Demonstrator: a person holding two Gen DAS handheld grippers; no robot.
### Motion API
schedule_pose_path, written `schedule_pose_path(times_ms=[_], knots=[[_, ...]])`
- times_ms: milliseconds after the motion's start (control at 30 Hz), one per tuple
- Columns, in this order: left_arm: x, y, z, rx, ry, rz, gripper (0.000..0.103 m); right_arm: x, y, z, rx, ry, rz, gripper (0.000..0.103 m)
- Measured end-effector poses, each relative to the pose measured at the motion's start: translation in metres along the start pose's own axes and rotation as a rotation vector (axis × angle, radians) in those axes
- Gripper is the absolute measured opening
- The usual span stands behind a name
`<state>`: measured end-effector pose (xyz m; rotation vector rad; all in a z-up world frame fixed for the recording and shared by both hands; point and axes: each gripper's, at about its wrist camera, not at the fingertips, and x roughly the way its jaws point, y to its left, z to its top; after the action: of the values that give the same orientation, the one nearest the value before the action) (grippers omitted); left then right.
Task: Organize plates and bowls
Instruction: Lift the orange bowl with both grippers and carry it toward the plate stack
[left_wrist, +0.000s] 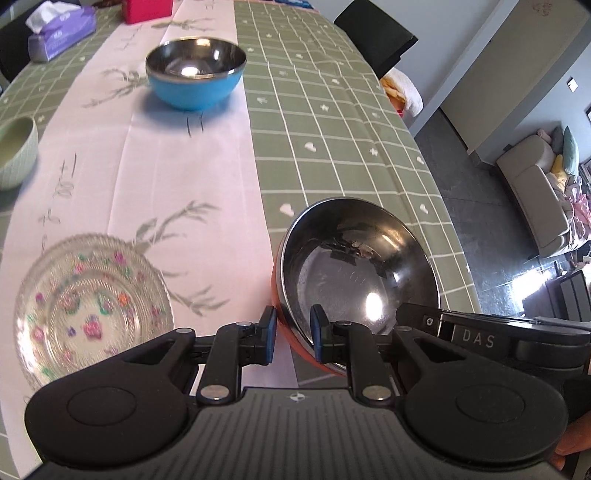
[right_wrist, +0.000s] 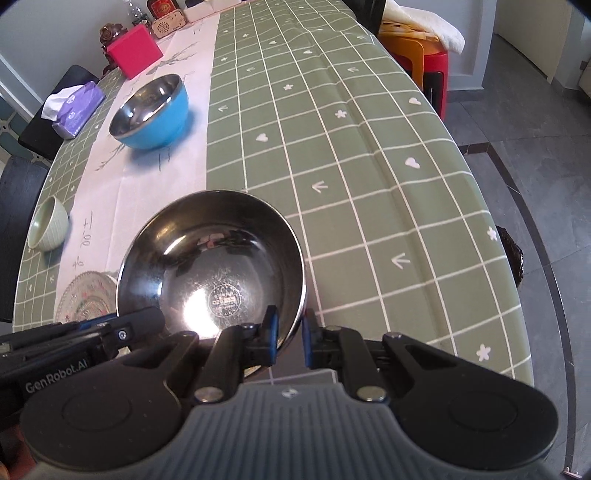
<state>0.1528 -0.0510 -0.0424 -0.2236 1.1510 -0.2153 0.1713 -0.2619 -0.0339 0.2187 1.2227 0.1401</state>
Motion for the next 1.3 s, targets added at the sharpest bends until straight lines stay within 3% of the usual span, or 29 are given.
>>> schedule_pose_path(times_ms=[800, 933, 1033, 1133, 1300], knots=[[0.008, 0.006, -0.015, 0.020, 0.010, -0.014, 0.022, 0.005, 0.003, -0.008, -0.021, 0.013, -0.016, 0.012], [0.007, 0.008, -0.016, 0.020, 0.003, -0.012, 0.028, 0.005, 0.004, -0.008, -0.017, 0.015, -0.013, 0.016], [0.003, 0.011, -0.015, 0.017, -0.010, -0.021, 0.037, 0.003, 0.006, -0.008, -0.014, 0.007, -0.004, 0.044], [-0.004, 0.013, -0.014, 0.020, -0.017, -0.041, 0.045, 0.001, 0.007, -0.008, -0.018, 0.000, -0.017, 0.048], [-0.021, 0.018, -0.012, 0.056, -0.040, -0.046, 0.048, -0.006, 0.007, -0.008, -0.024, -0.006, -0.022, 0.048]])
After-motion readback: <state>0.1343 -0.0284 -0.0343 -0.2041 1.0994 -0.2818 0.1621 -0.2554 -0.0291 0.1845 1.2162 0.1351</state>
